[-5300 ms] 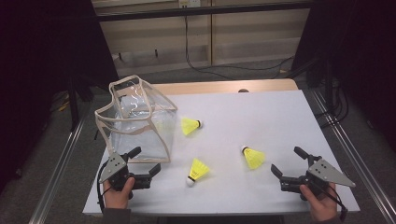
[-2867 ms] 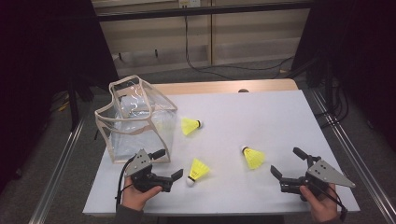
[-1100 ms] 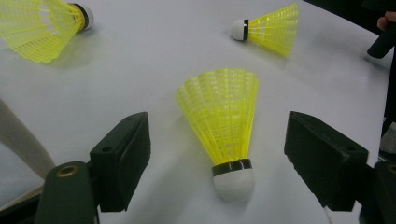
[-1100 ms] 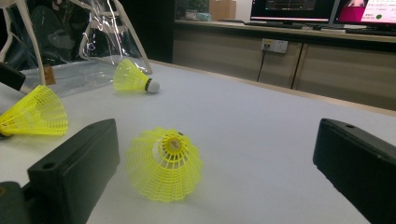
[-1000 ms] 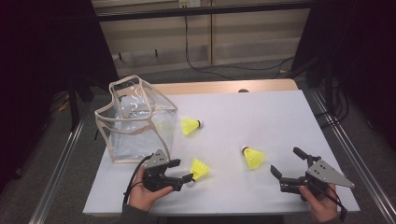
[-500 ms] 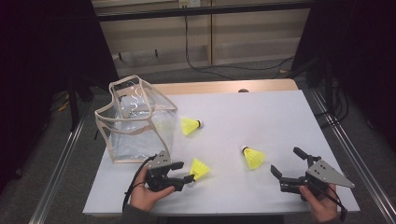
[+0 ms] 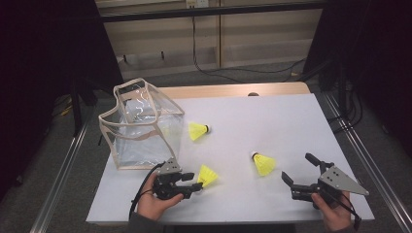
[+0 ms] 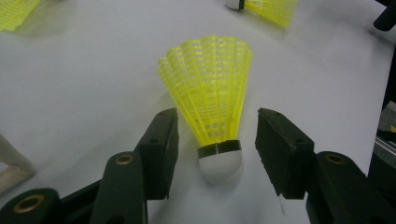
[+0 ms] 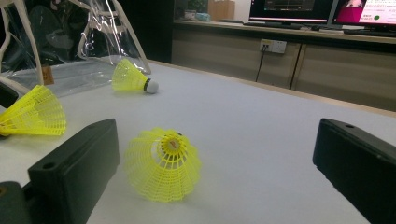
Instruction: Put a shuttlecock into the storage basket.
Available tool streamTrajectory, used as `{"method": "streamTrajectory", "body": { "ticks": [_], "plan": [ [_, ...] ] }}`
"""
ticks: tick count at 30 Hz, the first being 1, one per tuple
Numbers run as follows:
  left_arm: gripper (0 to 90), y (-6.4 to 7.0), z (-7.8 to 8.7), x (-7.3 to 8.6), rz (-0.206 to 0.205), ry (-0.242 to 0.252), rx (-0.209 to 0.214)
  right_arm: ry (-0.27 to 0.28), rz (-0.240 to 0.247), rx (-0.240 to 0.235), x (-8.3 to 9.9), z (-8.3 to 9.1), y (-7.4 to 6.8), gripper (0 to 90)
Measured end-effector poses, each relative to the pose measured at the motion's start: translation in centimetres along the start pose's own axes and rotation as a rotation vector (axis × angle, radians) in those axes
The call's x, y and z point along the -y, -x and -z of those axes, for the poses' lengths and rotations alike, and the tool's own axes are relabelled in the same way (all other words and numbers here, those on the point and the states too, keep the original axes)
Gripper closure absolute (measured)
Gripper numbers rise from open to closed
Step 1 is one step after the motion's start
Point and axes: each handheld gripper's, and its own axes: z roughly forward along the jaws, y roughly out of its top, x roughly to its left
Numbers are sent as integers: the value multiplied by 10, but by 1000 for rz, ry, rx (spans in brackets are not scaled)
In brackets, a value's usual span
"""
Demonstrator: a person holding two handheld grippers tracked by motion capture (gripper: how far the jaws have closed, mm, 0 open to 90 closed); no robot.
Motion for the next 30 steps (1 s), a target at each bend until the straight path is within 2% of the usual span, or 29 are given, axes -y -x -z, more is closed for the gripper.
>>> {"method": "streamTrajectory", "body": {
  "ticks": [12, 23, 30],
  "plan": [
    [528, 2, -5, 1, 8, -37, 5, -2, 1, 0, 0, 0, 0, 6],
    [555, 2, -8, 1, 29, -64, -9, 0, 1, -2, 0, 0, 0, 6],
    [563, 2, -10, 2, 24, -81, -13, 0, 2, -1, 0, 0, 0, 6]
  ]
}}
